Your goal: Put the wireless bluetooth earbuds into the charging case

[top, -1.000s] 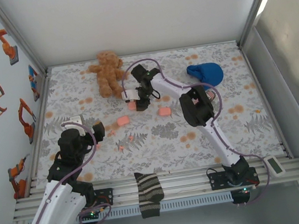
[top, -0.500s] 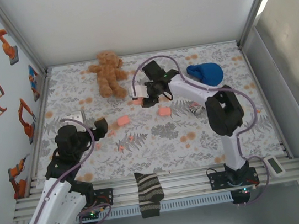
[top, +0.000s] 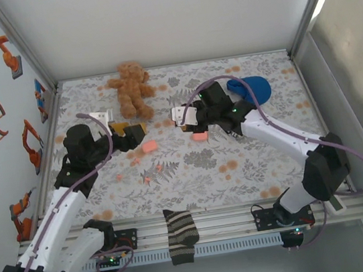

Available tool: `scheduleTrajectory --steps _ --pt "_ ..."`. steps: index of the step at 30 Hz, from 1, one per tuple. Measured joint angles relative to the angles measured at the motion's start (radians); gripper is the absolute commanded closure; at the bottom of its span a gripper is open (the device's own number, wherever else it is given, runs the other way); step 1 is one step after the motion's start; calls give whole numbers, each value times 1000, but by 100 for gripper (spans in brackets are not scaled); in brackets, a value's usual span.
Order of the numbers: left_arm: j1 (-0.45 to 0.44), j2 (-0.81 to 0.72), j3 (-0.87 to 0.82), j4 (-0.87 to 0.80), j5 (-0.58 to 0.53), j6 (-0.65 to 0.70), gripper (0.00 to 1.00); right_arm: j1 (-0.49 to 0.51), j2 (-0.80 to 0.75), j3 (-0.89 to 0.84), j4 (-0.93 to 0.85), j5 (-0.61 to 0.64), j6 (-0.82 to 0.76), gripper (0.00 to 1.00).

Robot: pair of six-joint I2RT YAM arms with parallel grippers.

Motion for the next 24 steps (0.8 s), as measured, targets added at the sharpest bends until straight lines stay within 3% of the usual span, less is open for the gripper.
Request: scheduleTrajectory --steps 9,15,24 --pt "-46 177 44 165 277 -159 16 20 -156 -30 -21 -40 14 62" --pt "-134 242 92 177 338 -159 16 36 -177 -30 -47 -68 18 62" --pt "-193 327 137 195 357 -158 26 64 -177 -29 -80 -62 18 62"
